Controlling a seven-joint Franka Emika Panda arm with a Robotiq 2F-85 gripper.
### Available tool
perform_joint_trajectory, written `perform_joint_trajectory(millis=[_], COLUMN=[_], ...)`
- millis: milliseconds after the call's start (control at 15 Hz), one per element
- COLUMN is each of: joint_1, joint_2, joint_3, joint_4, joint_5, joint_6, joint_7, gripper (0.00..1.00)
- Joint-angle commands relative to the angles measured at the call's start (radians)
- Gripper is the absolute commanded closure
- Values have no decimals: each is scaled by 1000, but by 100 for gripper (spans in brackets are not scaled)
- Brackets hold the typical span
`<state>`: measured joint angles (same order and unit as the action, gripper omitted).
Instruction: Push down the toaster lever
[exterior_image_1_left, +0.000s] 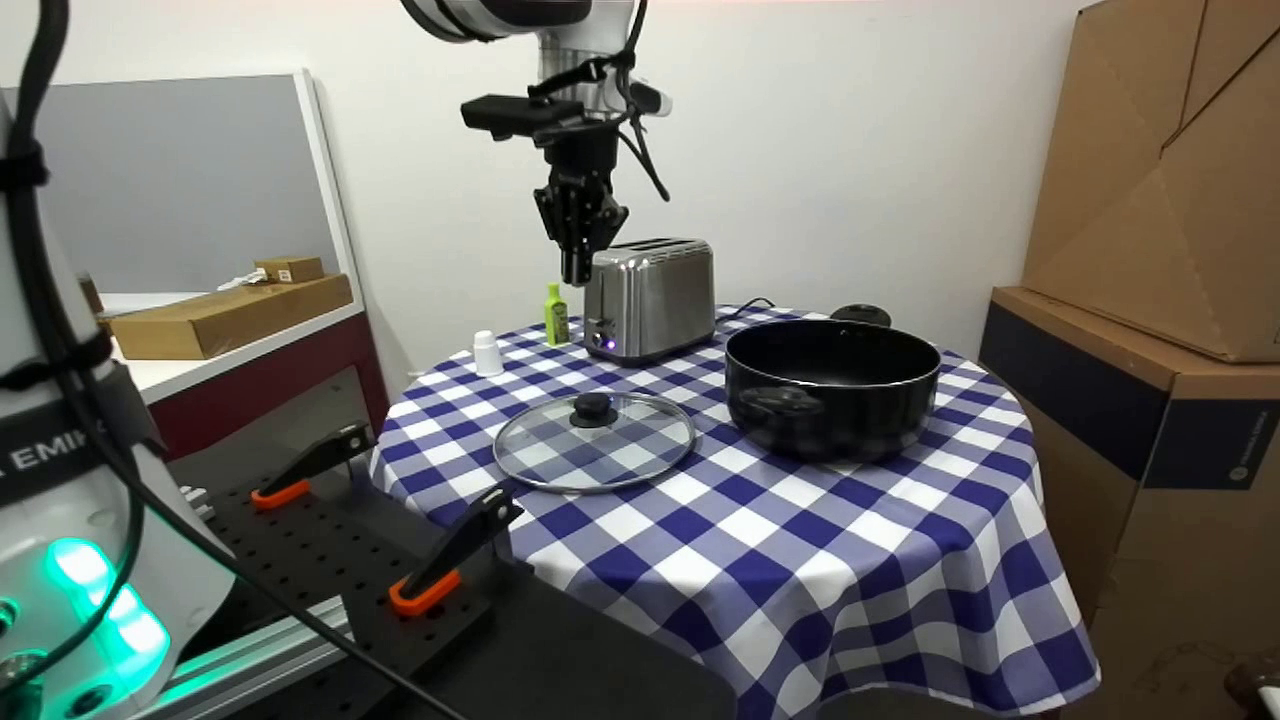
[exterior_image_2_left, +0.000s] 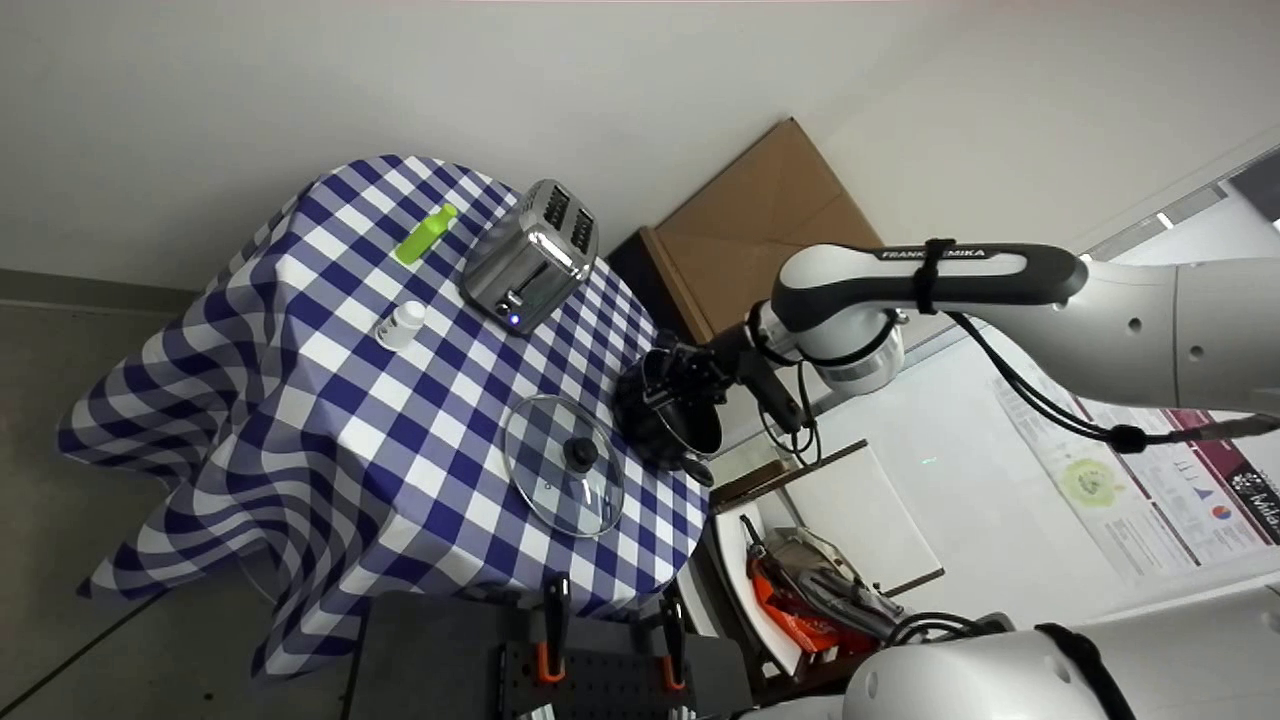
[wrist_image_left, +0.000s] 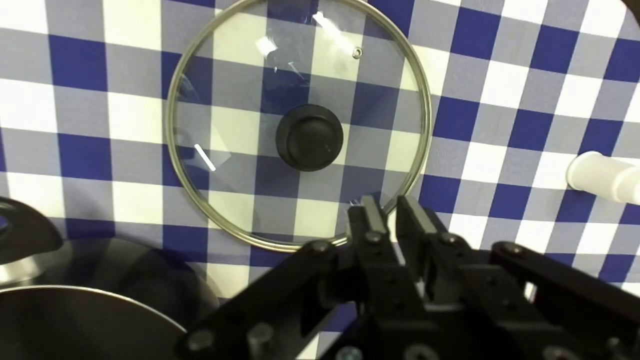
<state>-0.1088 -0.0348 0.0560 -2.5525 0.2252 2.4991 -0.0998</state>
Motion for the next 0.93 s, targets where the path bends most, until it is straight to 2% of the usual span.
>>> perform_joint_trajectory(millis=[0,333,467,667,867], joint_1=[17,11,7,5,8], joint_2=[-126,-198,-221,-252,-272], joint_3=[-59,-83,-78,-72,-72], joint_4=[-30,-14,-20,-39,-43], joint_5=[-32,-121,-173,-229,-249], joint_6=[-108,-241,-250,-196,-192], joint_7=[17,62,108,162,184], gripper=[52,16,1,0,0])
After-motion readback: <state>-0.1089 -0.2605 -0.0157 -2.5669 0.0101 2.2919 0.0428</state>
